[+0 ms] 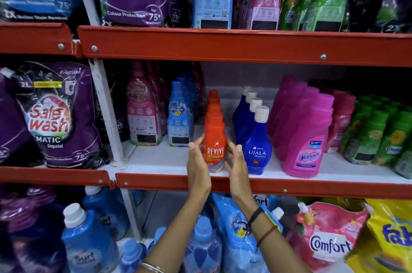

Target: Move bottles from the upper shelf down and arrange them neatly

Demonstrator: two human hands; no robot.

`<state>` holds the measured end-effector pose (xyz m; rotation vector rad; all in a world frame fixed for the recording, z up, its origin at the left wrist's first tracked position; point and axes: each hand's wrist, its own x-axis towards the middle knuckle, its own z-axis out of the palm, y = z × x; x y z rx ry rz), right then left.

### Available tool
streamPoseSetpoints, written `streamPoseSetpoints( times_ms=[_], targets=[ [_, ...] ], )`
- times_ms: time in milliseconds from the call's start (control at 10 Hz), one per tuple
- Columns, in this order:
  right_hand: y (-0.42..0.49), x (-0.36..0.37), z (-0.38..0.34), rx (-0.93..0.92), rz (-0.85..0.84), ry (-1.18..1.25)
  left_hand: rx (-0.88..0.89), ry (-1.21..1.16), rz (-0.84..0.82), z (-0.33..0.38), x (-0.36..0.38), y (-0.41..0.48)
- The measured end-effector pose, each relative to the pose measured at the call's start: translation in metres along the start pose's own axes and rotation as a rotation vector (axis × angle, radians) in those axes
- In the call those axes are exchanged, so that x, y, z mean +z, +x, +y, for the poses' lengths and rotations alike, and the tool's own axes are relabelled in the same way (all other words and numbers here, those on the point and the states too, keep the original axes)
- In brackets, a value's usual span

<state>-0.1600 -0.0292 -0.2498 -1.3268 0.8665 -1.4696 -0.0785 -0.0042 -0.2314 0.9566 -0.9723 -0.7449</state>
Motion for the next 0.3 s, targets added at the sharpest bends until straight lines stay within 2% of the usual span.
streamPoseSetpoints(
  times_ms=[100, 200, 300],
  targets=[
    [-0.004, -0.002, -0.005, -0.018, 0.009, 0.008, 0.022, -0.002, 0.012, -0.002, 0.002, -0.002],
    [-0.020, -0.006, -0.017, -0.068, 0.068, 0.019, 0.117, 0.069, 0.072, 0.010, 0.004, -0.008],
    [-0.057, -0.030, -0.018, -0.176, 0.187, 0.052, 0.425, 0.135, 0.111, 0.037, 0.009, -0.005]
  ],
)
